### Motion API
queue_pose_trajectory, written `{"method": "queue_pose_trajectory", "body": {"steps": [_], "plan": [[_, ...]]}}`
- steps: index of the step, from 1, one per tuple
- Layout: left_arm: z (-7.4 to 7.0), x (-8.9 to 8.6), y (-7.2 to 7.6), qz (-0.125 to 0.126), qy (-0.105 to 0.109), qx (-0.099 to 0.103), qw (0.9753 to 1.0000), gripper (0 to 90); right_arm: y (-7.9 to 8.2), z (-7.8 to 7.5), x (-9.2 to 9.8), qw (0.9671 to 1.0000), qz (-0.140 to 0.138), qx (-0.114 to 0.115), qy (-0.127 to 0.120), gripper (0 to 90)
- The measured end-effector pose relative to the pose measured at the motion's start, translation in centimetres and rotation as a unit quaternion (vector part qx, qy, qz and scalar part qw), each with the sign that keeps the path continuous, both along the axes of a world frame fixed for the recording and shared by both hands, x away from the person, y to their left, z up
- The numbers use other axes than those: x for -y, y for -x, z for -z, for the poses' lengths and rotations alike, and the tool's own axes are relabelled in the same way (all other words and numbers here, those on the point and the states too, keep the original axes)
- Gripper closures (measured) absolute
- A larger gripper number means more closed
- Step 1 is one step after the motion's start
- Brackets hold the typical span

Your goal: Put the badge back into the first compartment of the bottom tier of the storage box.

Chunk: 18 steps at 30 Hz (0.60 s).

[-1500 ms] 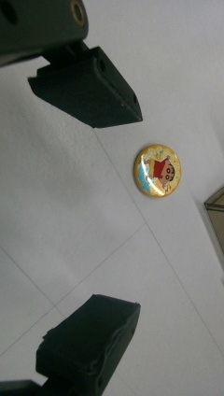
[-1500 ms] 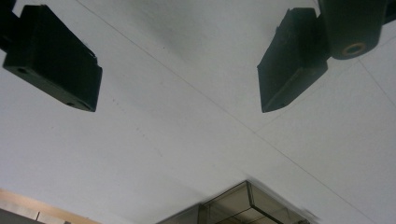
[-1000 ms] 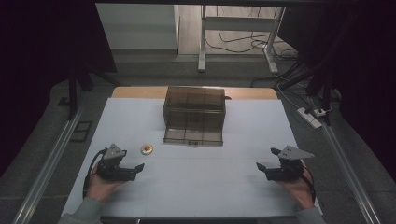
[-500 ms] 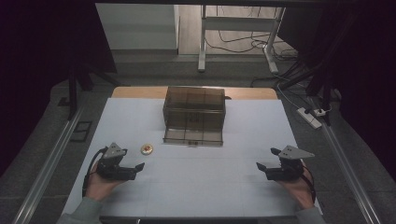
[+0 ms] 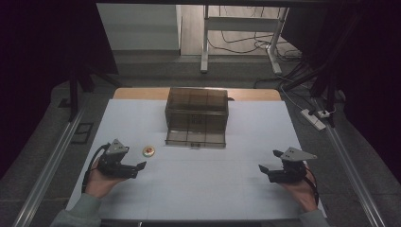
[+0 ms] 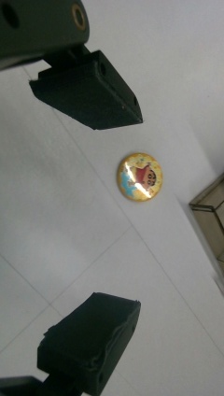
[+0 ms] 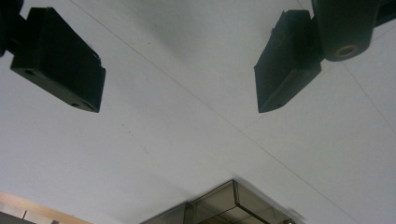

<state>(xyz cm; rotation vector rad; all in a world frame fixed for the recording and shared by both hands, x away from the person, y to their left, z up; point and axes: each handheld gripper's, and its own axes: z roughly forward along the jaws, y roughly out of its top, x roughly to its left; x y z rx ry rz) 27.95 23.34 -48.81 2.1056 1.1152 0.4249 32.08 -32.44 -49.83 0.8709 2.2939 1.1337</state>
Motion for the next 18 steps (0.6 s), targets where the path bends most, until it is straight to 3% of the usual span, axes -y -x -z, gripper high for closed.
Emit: {"method": "queue_pose_trajectory", "body": {"steps": [18], "plan": [[-0.7, 1.5, -3.7, 0.021, -0.004, -0.027, 0.9994, 11.7, -0.1, 0.2, -0.2, 0.9999, -0.003, -0.004, 0.009, 16.0]]}}
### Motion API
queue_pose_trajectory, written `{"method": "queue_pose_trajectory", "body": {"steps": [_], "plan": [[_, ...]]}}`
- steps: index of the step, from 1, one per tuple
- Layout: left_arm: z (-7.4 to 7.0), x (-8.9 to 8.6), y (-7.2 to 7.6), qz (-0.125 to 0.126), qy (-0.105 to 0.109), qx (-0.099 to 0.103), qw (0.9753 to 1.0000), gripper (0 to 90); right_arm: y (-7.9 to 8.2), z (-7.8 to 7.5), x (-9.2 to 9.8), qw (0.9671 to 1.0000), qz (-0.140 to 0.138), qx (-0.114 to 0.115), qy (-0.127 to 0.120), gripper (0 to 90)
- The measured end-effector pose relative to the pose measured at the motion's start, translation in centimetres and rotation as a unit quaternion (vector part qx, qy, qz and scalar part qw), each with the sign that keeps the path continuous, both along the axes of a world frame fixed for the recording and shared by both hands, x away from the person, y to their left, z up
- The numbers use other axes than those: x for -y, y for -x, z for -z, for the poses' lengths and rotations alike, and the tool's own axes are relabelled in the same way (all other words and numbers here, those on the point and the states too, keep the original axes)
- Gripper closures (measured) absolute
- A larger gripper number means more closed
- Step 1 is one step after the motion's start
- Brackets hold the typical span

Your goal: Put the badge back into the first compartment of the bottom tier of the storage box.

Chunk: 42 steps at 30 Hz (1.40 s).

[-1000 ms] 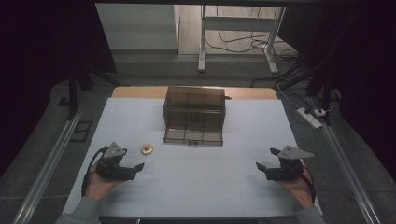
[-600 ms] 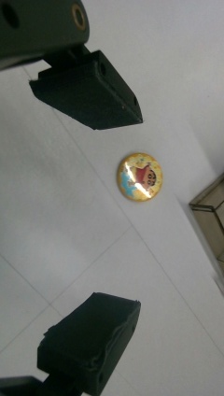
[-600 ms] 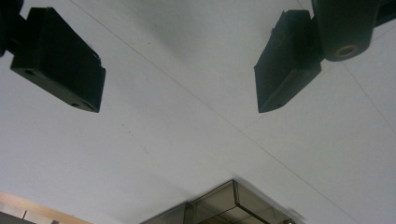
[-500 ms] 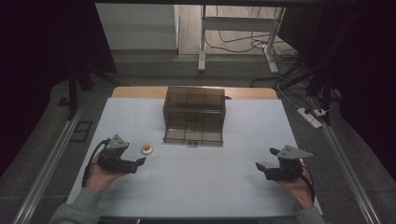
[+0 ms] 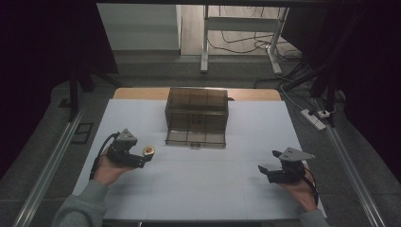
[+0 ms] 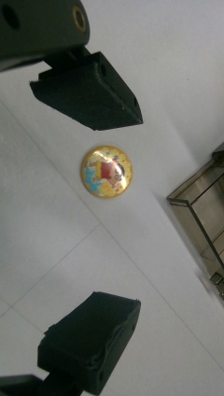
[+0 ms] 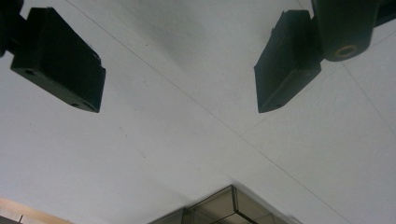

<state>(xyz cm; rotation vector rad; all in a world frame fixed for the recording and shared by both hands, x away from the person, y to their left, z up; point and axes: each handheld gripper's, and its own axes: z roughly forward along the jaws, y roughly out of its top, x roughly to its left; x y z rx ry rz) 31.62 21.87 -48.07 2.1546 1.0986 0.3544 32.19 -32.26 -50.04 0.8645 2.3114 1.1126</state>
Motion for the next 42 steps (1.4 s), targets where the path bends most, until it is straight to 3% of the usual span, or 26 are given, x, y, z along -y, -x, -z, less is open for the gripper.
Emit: {"method": "queue_pose_trajectory", "body": {"steps": [8, 25, 42], "plan": [[-0.1, 0.9, -1.7, 0.012, -0.01, -0.015, 0.9998, 12.0, 0.0, 0.0, 0.0, 1.0, 0.0, -0.002, -0.002, 16.0], [1.1, 1.5, -4.1, 0.021, -0.025, -0.054, 0.998, 12.2, -0.1, 0.3, -0.2, 1.0, -0.001, -0.004, 0.006, 16.7], [2.7, 1.0, -5.3, 0.013, -0.044, -0.088, 0.995, 13.1, -0.1, 0.5, -0.3, 0.9999, -0.008, -0.009, 0.011, 16.8]]}}
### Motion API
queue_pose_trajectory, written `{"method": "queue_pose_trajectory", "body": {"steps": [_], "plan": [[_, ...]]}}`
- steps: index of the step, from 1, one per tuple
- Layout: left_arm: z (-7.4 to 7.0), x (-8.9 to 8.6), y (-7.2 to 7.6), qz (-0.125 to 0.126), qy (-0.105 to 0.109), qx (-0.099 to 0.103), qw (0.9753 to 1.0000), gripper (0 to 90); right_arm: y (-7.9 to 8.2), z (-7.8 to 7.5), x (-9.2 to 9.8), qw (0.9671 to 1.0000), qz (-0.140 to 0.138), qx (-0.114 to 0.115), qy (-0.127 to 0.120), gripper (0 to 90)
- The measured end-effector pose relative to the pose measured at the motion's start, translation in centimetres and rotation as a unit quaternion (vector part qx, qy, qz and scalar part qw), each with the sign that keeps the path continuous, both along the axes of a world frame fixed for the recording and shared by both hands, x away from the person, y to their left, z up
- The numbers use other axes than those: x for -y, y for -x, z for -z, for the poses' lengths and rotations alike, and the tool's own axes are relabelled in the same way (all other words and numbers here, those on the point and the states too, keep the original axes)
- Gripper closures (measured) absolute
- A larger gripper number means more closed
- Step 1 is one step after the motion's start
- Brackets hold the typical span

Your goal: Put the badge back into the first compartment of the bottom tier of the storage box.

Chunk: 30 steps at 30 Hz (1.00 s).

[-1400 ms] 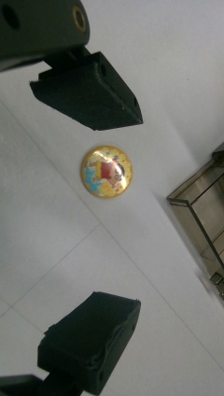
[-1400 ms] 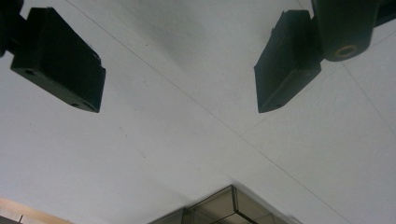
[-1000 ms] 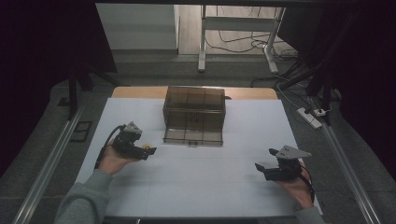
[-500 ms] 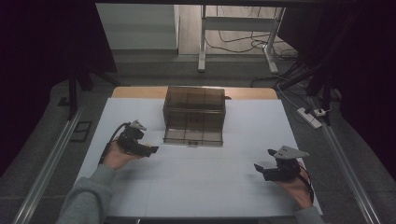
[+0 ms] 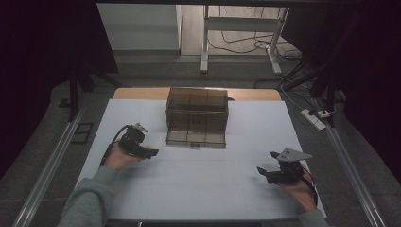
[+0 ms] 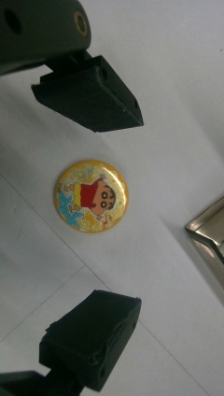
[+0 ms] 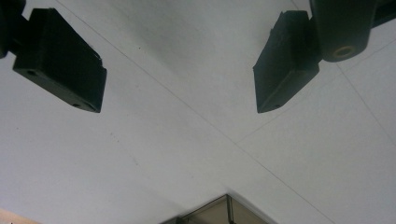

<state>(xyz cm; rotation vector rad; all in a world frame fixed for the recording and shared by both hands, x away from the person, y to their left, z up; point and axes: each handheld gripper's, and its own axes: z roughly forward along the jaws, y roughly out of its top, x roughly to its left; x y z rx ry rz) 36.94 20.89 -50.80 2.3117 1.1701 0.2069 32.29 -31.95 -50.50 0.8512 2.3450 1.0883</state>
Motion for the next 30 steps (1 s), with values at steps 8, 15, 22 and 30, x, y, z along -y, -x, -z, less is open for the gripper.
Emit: {"method": "queue_pose_trajectory", "body": {"steps": [8, 15, 22, 30], "plan": [[0.6, 0.2, -0.1, 0.006, -0.023, -0.008, 0.9997, 14.6, 0.0, -0.1, 0.0, 1.0, 0.004, 0.004, -0.005, 16.9], [1.4, 0.2, -0.5, 0.01, -0.03, -0.024, 0.9992, 16.7, 0.0, -0.1, 0.0, 1.0, 0.004, 0.001, -0.006, 16.8], [1.5, 0.2, -0.4, 0.016, -0.035, -0.025, 0.999, 21.7, 0.0, -0.1, 0.0, 1.0, 0.005, 0.001, -0.005, 16.9], [1.6, 0.1, -0.4, 0.015, -0.043, -0.026, 0.9986, 29.8, 0.0, -0.1, 0.1, 1.0, 0.005, 0.001, -0.003, 17.0]]}}
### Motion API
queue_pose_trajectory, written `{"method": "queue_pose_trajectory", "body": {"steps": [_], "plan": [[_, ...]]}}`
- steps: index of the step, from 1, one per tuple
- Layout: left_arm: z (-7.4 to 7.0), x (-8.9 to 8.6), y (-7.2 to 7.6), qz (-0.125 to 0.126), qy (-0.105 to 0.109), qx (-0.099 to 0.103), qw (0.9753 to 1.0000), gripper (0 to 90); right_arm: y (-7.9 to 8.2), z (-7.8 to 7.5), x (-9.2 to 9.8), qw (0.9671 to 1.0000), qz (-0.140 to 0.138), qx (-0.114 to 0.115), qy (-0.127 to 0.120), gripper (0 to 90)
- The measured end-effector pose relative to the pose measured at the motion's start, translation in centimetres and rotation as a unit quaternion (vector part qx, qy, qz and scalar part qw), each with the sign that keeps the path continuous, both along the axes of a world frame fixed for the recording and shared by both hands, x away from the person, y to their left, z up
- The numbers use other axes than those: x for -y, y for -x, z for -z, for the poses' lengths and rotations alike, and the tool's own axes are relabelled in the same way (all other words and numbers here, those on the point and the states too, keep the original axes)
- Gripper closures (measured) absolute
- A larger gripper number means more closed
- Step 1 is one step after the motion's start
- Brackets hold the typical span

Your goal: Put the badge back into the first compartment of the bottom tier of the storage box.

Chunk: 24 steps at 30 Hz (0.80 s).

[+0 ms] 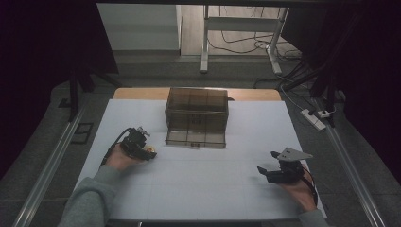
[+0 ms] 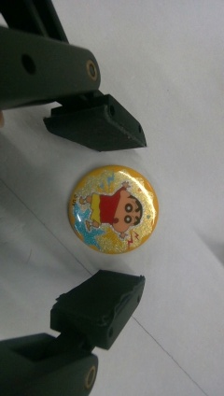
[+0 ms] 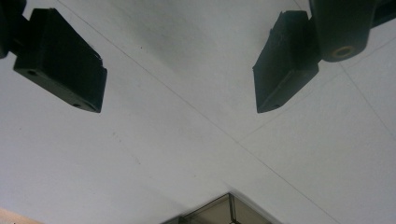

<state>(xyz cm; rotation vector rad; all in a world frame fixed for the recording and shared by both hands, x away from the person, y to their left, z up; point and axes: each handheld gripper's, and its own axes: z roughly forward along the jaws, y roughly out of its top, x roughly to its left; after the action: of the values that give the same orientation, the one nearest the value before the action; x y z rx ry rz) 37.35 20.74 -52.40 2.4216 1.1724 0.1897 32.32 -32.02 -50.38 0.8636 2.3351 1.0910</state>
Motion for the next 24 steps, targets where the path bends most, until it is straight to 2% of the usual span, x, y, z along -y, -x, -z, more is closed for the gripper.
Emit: {"method": "queue_pose_trajectory", "body": {"steps": [10, 13, 24], "plan": [[-0.03, -0.14, 0.08, 0.001, -0.007, 0.01, 0.9999, 37.9, 0.02, -0.02, 0.02, 1.0, 0.002, 0.0, 0.0, 17.5], [-0.09, -0.13, 0.2, 0.006, -0.005, 0.012, 0.9999, 46.1, 0.02, -0.02, 0.02, 1.0, 0.003, -0.001, 0.001, 17.6], [-0.12, -0.05, 0.39, 0.002, -0.007, 0.018, 0.9998, 46.8, 0.01, 0.01, 0.02, 1.0, 0.003, -0.001, 0.001, 17.8]]}}
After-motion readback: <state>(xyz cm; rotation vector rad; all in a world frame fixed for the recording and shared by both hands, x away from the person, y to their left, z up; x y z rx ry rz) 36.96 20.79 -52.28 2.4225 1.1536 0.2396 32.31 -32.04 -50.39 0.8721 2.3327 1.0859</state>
